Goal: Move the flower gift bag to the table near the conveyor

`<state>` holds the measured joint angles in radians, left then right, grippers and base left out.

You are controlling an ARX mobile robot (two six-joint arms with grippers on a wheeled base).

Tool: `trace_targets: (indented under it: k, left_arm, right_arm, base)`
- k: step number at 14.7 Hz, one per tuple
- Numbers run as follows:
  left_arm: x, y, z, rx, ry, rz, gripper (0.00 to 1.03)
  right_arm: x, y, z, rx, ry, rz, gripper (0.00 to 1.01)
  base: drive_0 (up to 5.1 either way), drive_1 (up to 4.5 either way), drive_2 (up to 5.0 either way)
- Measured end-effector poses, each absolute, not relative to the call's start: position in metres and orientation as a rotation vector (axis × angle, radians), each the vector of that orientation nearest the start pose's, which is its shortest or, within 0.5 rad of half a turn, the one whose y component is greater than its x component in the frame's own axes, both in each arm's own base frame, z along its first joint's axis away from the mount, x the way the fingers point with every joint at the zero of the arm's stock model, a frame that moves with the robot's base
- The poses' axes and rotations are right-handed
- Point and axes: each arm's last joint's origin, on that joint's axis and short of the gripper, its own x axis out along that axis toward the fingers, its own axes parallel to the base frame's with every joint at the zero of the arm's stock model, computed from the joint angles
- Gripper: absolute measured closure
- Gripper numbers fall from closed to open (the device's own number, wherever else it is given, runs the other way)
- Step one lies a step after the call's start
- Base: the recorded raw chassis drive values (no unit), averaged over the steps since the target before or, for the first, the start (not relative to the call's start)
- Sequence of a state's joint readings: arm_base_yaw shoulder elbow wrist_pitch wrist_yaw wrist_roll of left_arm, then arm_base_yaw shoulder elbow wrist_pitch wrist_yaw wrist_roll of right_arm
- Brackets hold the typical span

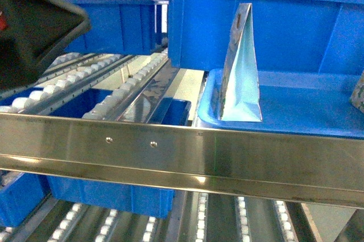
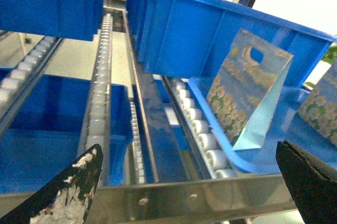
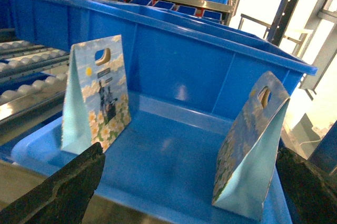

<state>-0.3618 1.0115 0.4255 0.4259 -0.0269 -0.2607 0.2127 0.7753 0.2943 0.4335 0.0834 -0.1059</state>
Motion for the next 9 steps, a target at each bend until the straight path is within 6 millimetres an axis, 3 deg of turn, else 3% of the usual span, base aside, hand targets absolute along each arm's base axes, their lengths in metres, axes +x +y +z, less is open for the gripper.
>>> trace_targets:
  k: [2,5,7,9]
  left_arm:
    - [0.219,-0.104,0.243,-0.249,0.224,-0.391,0.05]
    - [0.229,-0.145,0.253,-0.250,0.238,-0.484,0.05]
    - [0.234,-0.161,0.252,-0.238,0.259,-0.497,0.05]
    - [0.233,-0.164,0.249,-0.222,0.269,-0.484,0.05]
  right_arm:
    - [0.191,0.027,0.229,-0.115,0.045,0.093,0.03]
    - [0.209,0.023,0.221,-0.118,0.107,0.103,0.03]
    - [0.222,0.016,0.220,-0.130,0.116,0.067,0.03]
    - [0.224,0.010,0.217,-0.138,0.157,0.022,0.03]
  base:
    - [0.0,0.00,0.0]
    - [0.0,0.00,0.0]
    - [0.0,0.00,0.0]
    - [0.0,0.00,0.0]
